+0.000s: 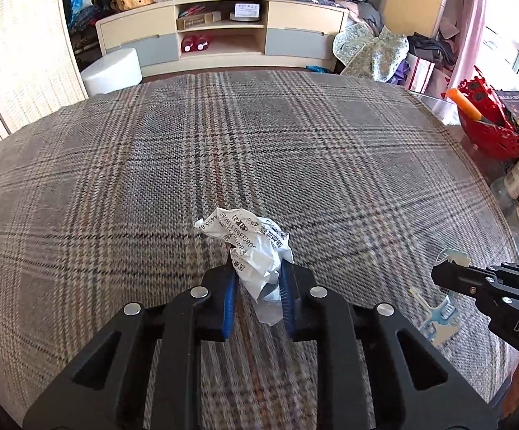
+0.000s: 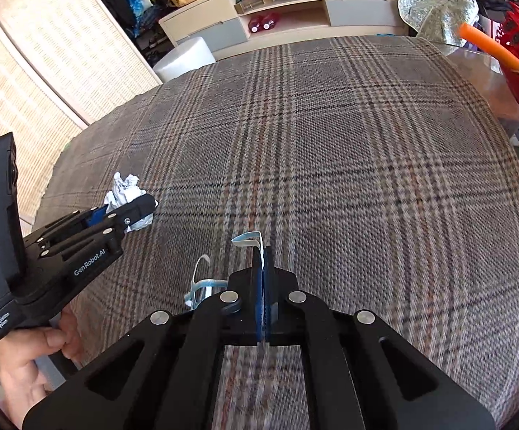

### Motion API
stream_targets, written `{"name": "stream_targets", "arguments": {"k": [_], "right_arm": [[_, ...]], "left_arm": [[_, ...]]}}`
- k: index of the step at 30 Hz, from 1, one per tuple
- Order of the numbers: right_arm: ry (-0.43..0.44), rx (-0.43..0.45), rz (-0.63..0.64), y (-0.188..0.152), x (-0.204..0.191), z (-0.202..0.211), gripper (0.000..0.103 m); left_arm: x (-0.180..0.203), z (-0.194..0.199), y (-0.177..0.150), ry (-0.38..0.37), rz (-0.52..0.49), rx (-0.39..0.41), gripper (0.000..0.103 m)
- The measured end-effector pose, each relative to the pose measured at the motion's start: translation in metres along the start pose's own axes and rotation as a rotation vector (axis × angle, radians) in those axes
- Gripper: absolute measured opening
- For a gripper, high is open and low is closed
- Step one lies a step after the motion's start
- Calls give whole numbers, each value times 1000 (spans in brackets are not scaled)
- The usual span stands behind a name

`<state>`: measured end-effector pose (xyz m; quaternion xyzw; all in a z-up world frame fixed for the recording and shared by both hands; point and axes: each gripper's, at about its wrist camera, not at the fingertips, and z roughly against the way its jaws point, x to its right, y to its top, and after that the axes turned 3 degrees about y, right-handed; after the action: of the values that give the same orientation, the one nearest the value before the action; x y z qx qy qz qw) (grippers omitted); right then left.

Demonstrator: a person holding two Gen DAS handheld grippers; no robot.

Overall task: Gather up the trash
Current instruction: 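Grasp the crumpled tissue with the left tool while the right tool grasps the white clip, then carry the tissue and white clip over the bin and release both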

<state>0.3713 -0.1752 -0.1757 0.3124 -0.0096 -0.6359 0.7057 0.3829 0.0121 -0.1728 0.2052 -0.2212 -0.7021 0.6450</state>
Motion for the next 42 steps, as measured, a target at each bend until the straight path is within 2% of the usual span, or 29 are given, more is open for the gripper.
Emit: {"name": "stream_targets", "arguments": {"k": [6, 14, 17, 21, 30, 37, 42], "right_arm": [[-29, 42, 26, -29, -7, 45, 2], [-79, 98, 94, -87, -23, 120, 2], [-123, 128, 123, -110, -31, 140, 2], [-124, 138, 131, -146, -33, 160, 2], [-115, 133, 99, -212, -31, 169, 2], [-139, 103, 43, -254, -12, 144, 2], [-102, 99, 2, -272, 2, 120, 2]], "left_arm": [[17, 55, -29, 13, -37, 37, 18], [35, 133, -100, -27, -42, 83, 19], [42, 158, -127, -48, -39, 101, 19], [53, 181, -166, -77, -47, 115, 19], [69, 193, -232, -129, -17, 87, 20], [80, 166, -276, -160, -3, 28, 20], [82, 136, -299, -181, 22, -32, 20]]}}
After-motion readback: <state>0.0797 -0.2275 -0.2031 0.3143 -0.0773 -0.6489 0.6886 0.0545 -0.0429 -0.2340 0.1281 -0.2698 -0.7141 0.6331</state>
